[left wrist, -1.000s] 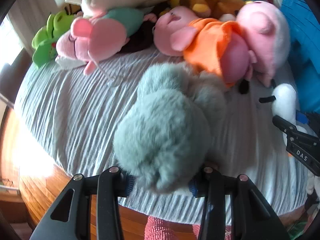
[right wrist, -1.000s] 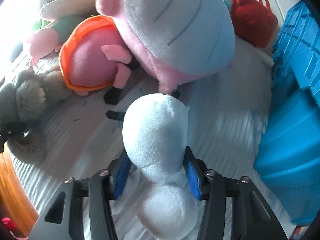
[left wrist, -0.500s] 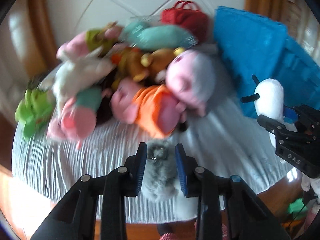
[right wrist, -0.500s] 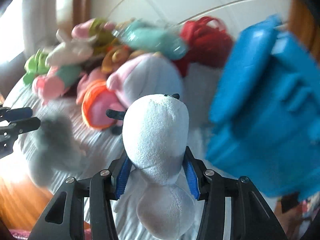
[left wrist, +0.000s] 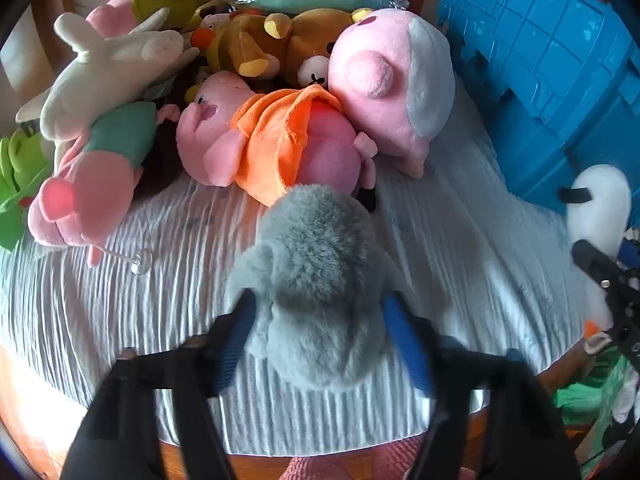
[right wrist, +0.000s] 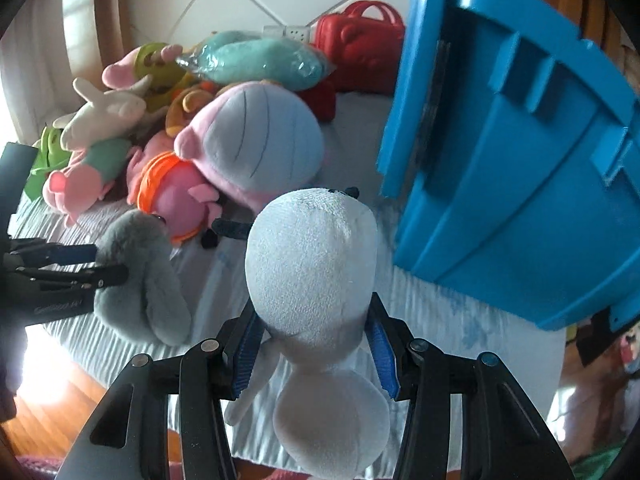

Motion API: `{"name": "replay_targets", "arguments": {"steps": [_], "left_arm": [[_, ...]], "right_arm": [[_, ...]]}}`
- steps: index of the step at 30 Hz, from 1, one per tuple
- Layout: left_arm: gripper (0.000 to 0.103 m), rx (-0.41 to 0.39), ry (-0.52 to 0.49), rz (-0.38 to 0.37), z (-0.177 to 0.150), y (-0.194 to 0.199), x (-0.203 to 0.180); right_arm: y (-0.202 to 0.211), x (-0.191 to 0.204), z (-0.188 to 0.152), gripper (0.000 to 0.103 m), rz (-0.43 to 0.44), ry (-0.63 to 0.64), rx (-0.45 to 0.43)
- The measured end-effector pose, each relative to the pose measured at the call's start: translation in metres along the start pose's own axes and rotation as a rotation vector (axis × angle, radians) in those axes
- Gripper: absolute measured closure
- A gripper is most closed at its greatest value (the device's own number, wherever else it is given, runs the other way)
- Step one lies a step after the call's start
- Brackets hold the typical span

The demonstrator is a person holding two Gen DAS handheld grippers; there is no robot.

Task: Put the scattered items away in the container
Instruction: 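Lift the koala and rabbit and carry both over the blue crate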

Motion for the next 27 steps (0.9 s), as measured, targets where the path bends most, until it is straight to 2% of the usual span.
{"name": "replay_targets", "arguments": {"steps": [2,10,13,14,15,17,20,22,27], "left_arm": [[0.022,-0.002,0.0,0.025,0.0,-0.003,-0.001],[0.022,0.071,0.021,0.066,-0.011,-0.041,-0.005],[0.04,0.074,0.005,0.091,-0.011,-0.05,-0.004],[0.053,0.071,0.001,0.09,-0.01,-0.049,-0.003],[0.061,0.067,-0.003,0.088,-0.01,-0.047,-0.002],[0.065,0.06,-0.01,0.085,-0.009,-0.044,-0.001],[0.068,0.049,-0.027,0.076,-0.01,-0.032,-0.002],[0.068,0.014,-0.045,0.064,-0.006,-0.013,-0.005],[0.068,-0.135,-0.141,0.038,0.015,0.054,-0.021]], "right_arm": [[-0.005,0.003,0.002,0.054,0.014,0.013,0.011],[-0.021,0.003,0.006,0.054,0.048,0.069,0.047],[-0.032,0.0,0.003,0.054,0.053,0.077,0.07],[-0.035,-0.001,0.001,0.054,0.054,0.078,0.078],[-0.038,-0.001,0.0,0.054,0.055,0.078,0.084],[-0.041,-0.001,-0.004,0.054,0.06,0.08,0.094],[-0.037,0.002,-0.005,0.054,0.067,0.085,0.09],[-0.028,0.004,-0.003,0.054,0.062,0.091,0.07],[0.009,0.002,0.006,0.054,0.033,0.089,-0.006]]}}
Point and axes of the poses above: each gripper's, at about its wrist camera, not at the fingertips, and y roughly against the way its jaws point, x to its left, z to its top, the point moved 8 cm from there along -y, roughly the way its jaws point, and after that the axes turned 3 degrees about -y, right-handed, at the moved point
